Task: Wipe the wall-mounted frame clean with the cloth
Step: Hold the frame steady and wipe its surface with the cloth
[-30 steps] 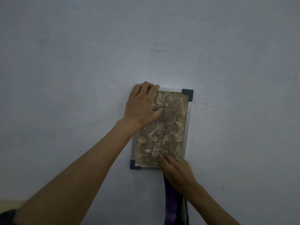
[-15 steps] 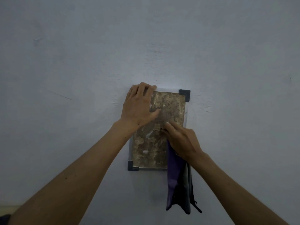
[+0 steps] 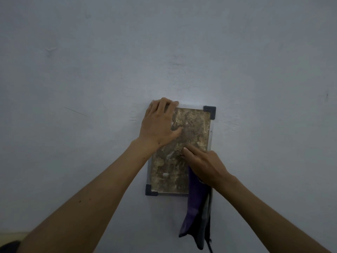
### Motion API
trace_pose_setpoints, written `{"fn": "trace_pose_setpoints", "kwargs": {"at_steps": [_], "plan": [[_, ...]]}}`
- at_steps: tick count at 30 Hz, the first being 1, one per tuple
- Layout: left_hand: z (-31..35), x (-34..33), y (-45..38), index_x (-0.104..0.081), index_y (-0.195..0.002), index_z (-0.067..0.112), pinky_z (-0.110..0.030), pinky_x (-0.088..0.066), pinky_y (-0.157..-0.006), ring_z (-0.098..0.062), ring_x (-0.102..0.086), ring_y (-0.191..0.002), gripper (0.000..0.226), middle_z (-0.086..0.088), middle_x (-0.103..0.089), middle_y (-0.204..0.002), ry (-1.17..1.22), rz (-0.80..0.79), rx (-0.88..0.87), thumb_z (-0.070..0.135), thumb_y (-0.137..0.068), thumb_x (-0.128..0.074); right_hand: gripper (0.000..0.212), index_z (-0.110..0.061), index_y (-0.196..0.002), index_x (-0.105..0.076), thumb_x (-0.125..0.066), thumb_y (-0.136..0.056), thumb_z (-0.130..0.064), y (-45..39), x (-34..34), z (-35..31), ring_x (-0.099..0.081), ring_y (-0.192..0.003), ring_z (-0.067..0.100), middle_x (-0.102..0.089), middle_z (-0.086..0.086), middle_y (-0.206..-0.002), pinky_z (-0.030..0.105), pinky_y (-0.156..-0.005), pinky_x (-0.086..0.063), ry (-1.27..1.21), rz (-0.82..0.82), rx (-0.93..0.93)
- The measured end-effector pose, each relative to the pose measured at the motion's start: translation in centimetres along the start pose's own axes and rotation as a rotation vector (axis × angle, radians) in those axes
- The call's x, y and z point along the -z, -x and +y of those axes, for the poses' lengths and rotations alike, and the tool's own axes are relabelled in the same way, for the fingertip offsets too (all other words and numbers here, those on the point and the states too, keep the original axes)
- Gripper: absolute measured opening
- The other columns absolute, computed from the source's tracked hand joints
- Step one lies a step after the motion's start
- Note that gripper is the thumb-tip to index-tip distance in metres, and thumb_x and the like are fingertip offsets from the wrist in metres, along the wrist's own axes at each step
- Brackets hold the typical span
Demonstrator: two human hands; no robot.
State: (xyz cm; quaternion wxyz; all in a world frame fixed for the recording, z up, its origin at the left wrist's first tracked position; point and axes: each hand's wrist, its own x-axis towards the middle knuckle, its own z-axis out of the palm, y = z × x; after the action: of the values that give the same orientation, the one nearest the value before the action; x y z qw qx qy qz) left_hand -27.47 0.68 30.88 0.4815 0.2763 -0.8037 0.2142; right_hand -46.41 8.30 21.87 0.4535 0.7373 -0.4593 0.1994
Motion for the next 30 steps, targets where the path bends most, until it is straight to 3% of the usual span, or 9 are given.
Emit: {"fn": "trace_pose_setpoints", "kwargs": {"at_steps": [6,12,17,21,26,28,30], "plan": [[0.0,-0.1,0.0,-0.045,-0.142,0.019,-0.042,-0.038,-0.113,-0.025,-0.041,-0.124,0.076,-0.003,-0.045,-0.131,0.001,0.020,-0.003,0.053,-0.078,-0.066,0.017,-0.013,-0.106,-0.062,-0.071,-0.095,-0.022,-3.2,1.9,1.8,-0.062,-0.061,0.018,-0.064,0.002,-0.099,0.022,-0.047,-0.035,0.045,0.108,-0.079],[0.0,-0.2,0.0,-0.044,-0.143,0.018,-0.043,-0.037,-0.114,-0.026,-0.041,-0.126,0.077,-0.003,-0.045,-0.133,0.010,0.014,-0.005,0.053,-0.078,-0.067,0.010,-0.012,-0.096,-0.058,-0.063,-0.099,-0.020,-3.7,1.8,0.8,-0.055,-0.060,0.015,-0.063,0.000,-0.092,0.025,-0.049,-0.046,-0.148,0.305,-0.386],[-0.2,0.1,-0.1,-0.042,-0.145,0.019,-0.043,-0.036,-0.114,-0.026,-0.038,-0.127,0.078,-0.003,-0.042,-0.135,0.009,-0.027,-0.011,0.054,-0.079,-0.065,0.013,-0.016,-0.092,-0.052,-0.063,-0.098,-0.019,0.1,-0.4,-1.6,-0.051,-0.058,0.015,-0.058,-0.001,-0.085,0.023,-0.046,-0.036,-0.176,0.128,-0.264],[0.0,0.5,-0.3,-0.039,-0.147,0.018,-0.042,-0.035,-0.115,-0.027,-0.036,-0.130,0.082,-0.004,-0.040,-0.137,0.001,-0.083,-0.010,0.053,-0.079,-0.068,0.011,-0.018,-0.095,-0.055,-0.064,-0.098,-0.023,0.6,0.0,-2.0,-0.061,-0.070,0.020,-0.064,0.000,-0.094,0.031,-0.053,-0.048,-0.238,-0.031,-0.273],[0.3,1.1,-0.3,-0.028,-0.154,0.016,-0.048,-0.023,-0.122,-0.029,-0.026,-0.144,0.089,-0.006,-0.032,-0.149,0.005,-0.180,0.006,0.053,-0.083,-0.067,0.006,-0.023,-0.095,-0.064,-0.069,-0.094,-0.025,0.4,1.6,-1.8,-0.064,-0.079,0.010,-0.069,-0.008,-0.091,0.032,-0.067,-0.055,-0.517,-0.047,-0.551],[0.9,1.3,0.5,-0.024,-0.156,0.015,-0.051,-0.018,-0.124,-0.029,-0.017,-0.151,0.090,-0.008,-0.024,-0.157,0.026,-0.201,0.056,0.052,-0.084,-0.065,0.007,-0.023,-0.091,-0.068,-0.074,-0.091,-0.025,0.5,2.3,-1.5,-0.064,-0.076,0.002,-0.069,-0.012,-0.084,0.019,-0.068,-0.053,-0.648,-0.053,-0.690],[2.4,1.3,2.4,-0.034,-0.148,0.012,-0.049,-0.031,-0.118,-0.028,-0.030,-0.144,0.081,-0.009,-0.031,-0.153,0.081,-0.108,0.074,0.049,-0.083,-0.065,0.008,-0.022,-0.086,-0.070,-0.078,-0.088,-0.024,0.8,3.4,-1.5,-0.066,-0.075,0.000,-0.071,-0.012,-0.082,0.010,-0.065,-0.048,-0.795,-0.037,-0.830]]}}
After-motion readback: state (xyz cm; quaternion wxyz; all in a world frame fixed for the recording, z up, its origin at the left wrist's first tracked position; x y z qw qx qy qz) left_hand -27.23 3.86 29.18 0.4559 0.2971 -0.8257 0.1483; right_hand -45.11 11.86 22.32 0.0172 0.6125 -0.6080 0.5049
